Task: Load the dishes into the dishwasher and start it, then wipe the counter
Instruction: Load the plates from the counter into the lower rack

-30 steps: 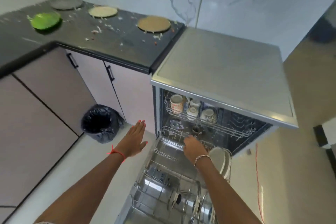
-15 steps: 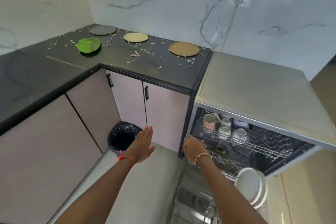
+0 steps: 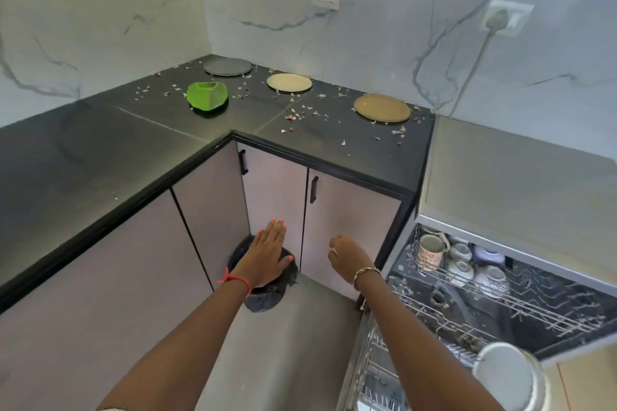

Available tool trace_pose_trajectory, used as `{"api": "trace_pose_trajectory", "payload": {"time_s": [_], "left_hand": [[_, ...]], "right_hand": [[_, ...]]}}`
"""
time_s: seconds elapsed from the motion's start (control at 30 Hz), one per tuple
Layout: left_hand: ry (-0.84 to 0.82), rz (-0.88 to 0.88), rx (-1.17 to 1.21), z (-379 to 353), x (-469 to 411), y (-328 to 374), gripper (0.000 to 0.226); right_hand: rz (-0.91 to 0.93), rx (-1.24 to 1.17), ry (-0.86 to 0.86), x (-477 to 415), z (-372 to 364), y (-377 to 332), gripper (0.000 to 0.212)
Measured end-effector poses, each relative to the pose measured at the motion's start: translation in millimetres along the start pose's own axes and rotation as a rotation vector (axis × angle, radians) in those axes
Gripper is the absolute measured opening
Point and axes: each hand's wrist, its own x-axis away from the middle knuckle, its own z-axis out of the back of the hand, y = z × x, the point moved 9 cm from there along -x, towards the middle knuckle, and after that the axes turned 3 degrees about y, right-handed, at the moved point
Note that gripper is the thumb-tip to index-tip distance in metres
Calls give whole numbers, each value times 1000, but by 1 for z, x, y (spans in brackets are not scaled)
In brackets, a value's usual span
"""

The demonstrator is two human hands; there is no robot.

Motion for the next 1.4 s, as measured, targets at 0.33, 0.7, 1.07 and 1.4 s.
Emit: {"api": "trace_pose_trajectory", "payload": {"time_s": [0.33,0.7,1.07,1.4], "left_hand": [[57,-51,23,25,-86,-52,68],[113,-66,107,57,-265,-90,68],[126,-137,104,67,-394,-92,62],[20,-199,127,53,-522,-90,60]], "right_hand": [[-16,-62,86,-97,31,-1,29],[-60,-89,266,-250,111,35,28],[-348,-183,364,-337,159,110,31],[-690,-348,424,-419,186,195,32]]}}
